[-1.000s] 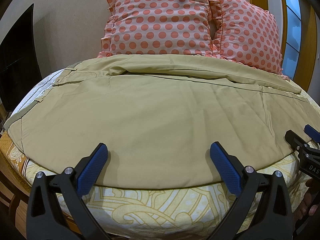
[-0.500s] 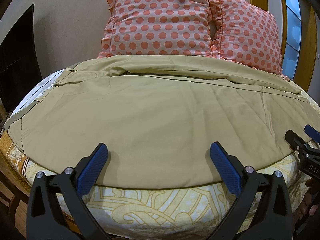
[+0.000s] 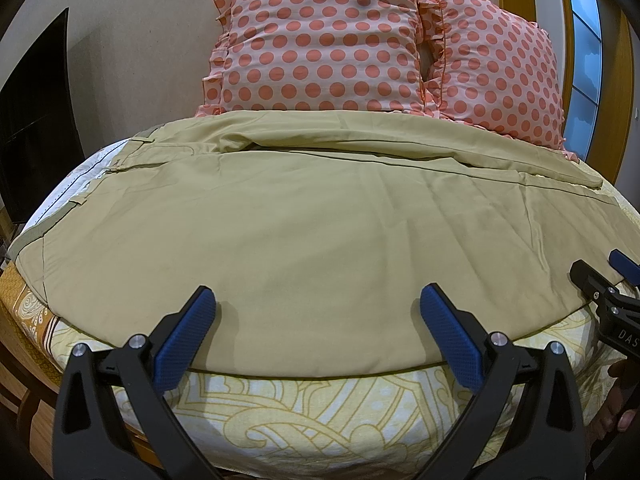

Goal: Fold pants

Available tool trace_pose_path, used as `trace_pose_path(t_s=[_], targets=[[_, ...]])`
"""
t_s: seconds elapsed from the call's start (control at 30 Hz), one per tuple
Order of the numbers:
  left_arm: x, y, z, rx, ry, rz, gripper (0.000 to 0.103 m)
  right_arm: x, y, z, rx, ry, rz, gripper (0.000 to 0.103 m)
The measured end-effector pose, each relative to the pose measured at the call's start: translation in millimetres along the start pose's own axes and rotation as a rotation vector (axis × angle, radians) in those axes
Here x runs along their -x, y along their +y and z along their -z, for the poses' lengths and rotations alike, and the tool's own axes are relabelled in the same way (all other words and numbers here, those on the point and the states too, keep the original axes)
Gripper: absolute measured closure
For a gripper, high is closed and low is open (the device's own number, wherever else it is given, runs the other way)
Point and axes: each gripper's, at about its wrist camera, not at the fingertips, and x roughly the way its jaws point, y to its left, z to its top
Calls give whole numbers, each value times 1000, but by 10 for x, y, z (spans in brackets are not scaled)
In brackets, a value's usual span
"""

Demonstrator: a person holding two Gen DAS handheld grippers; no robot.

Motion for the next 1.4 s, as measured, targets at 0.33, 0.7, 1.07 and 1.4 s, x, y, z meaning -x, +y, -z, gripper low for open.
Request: trace_pose_path(t_s=[0.33,0.7,1.07,1.4], targets=[[-1,2,1,0,3,0,2,2,15,-4,1,3,-1,1],[-31,17,-45,-4,33,14,2,-15,-97,-129,11,73,-64,1],[36,117,-846,36,-78,-65,2,-1119,-1711,-1827,-406,174,142,3],[-315,60,-1225,35,-74,-76,2,-2794,-2576,-2332,-654,359,470,29]])
